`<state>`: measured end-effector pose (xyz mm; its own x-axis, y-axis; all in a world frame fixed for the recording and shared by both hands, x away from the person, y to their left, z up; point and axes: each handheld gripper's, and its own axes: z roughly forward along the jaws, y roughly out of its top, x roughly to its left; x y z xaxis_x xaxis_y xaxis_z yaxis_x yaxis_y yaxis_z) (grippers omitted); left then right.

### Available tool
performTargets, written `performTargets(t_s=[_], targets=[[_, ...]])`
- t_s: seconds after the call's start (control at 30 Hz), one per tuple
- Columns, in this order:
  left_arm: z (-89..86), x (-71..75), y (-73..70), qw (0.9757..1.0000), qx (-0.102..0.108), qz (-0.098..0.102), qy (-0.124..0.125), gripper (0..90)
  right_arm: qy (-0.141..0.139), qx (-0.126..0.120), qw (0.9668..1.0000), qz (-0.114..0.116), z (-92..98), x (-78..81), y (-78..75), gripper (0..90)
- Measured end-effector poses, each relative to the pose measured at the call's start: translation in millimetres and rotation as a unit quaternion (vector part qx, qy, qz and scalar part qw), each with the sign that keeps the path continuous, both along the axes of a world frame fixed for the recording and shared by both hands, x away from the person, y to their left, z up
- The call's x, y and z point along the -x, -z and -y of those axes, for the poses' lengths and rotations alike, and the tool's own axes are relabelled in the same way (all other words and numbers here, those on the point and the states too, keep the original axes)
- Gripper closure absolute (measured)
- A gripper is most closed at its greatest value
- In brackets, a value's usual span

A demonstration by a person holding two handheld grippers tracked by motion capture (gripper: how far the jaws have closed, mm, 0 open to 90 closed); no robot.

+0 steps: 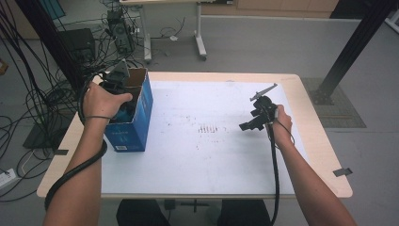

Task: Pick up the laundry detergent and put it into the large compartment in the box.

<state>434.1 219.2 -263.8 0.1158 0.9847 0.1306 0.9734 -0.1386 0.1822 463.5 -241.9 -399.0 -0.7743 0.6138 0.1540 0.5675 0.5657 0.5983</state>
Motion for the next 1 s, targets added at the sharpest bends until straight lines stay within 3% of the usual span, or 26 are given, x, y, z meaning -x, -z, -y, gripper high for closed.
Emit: performTargets(t_s=[1.0], targets=[[-0.1, -0.8, -1.9, 1.0000, 0.006, 0.006, -0.003, 37.3, 0.001, 0.001, 1.0000, -0.001, 2.1, -0.6, 0.3, 3.8]])
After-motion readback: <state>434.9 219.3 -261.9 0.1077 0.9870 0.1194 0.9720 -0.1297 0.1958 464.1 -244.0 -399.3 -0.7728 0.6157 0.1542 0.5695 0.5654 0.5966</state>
